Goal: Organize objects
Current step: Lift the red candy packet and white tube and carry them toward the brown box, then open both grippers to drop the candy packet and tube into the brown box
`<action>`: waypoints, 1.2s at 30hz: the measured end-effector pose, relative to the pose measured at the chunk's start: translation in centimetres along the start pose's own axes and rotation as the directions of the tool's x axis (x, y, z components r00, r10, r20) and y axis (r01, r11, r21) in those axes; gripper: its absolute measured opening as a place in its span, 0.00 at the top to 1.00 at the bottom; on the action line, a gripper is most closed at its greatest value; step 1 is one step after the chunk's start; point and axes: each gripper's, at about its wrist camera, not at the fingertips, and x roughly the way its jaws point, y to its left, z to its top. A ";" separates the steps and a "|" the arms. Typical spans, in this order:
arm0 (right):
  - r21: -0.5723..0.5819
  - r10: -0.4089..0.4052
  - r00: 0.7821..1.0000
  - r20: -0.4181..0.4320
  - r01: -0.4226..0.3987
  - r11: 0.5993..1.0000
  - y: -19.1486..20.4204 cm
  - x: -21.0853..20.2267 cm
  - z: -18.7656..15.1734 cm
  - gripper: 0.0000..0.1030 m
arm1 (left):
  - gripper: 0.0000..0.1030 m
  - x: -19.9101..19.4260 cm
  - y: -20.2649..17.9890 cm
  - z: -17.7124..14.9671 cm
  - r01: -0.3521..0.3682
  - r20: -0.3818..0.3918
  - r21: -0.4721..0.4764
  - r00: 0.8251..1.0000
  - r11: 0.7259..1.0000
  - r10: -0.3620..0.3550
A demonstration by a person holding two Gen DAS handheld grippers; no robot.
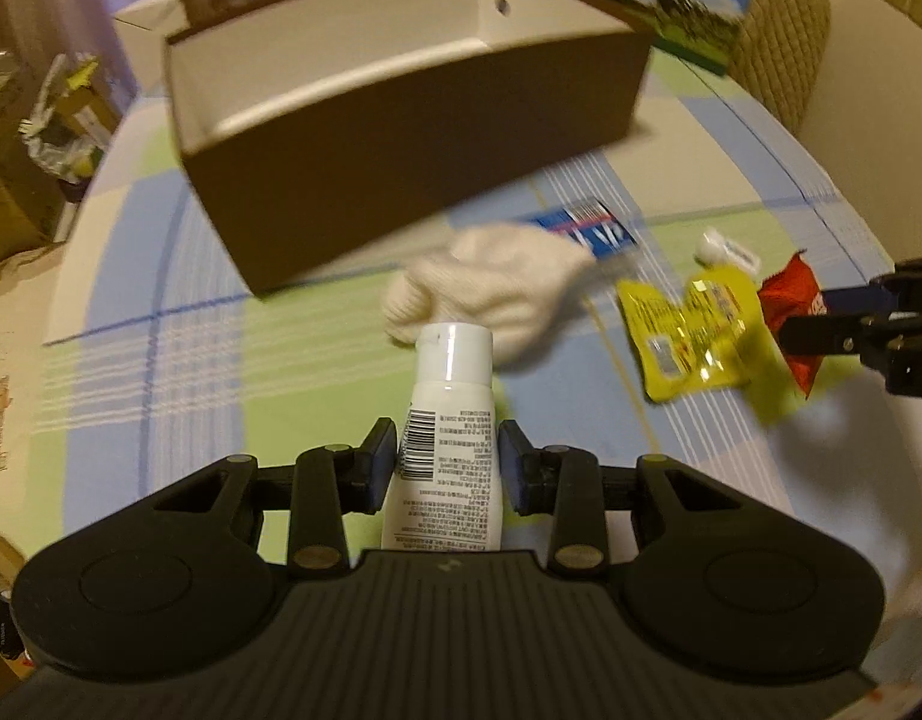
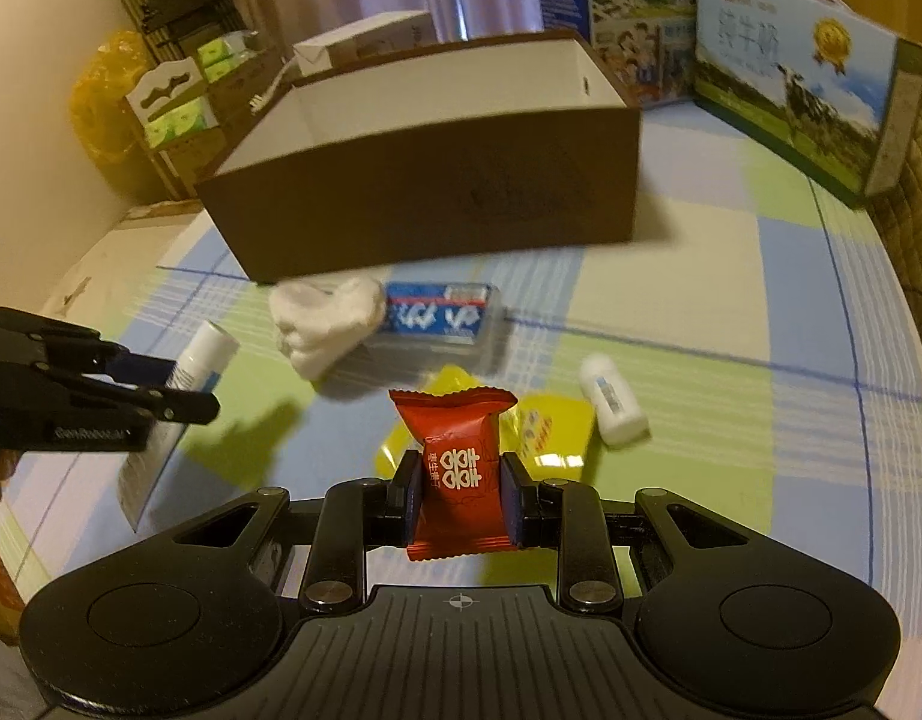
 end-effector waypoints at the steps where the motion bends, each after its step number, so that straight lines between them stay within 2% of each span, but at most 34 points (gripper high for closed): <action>1: -0.005 0.007 1.000 0.005 -0.007 1.000 0.1 0.1 0.4 0.77 | 0.70 -0.3 0.4 0.3 -0.007 0.008 -0.008 1.000 1.000 0.007; 10: -0.043 0.068 0.997 0.042 -0.066 0.997 0.8 1.6 4.9 0.77 | 0.70 -3.3 3.8 4.6 -0.045 0.109 -0.057 0.993 0.997 0.051; 17: -0.094 0.141 0.985 0.101 -0.132 0.987 1.9 3.1 10.8 0.77 | 0.70 -3.8 5.4 10.0 -0.076 0.190 -0.036 0.978 0.996 0.082; 26: -0.093 0.195 0.971 0.141 -0.183 0.979 2.6 6.7 18.7 0.77 | 0.69 -1.7 6.9 16.6 -0.073 0.240 -0.033 0.968 0.997 0.079; 30: -0.083 0.187 0.972 0.141 -0.177 0.981 2.0 8.7 21.1 0.77 | 0.69 -0.1 7.9 19.7 -0.081 0.252 -0.049 0.963 0.996 0.091; 36: -0.068 0.162 0.980 0.114 -0.155 0.986 1.1 12.2 24.0 0.77 | 0.69 3.5 9.5 23.4 -0.089 0.227 -0.080 0.968 0.993 0.105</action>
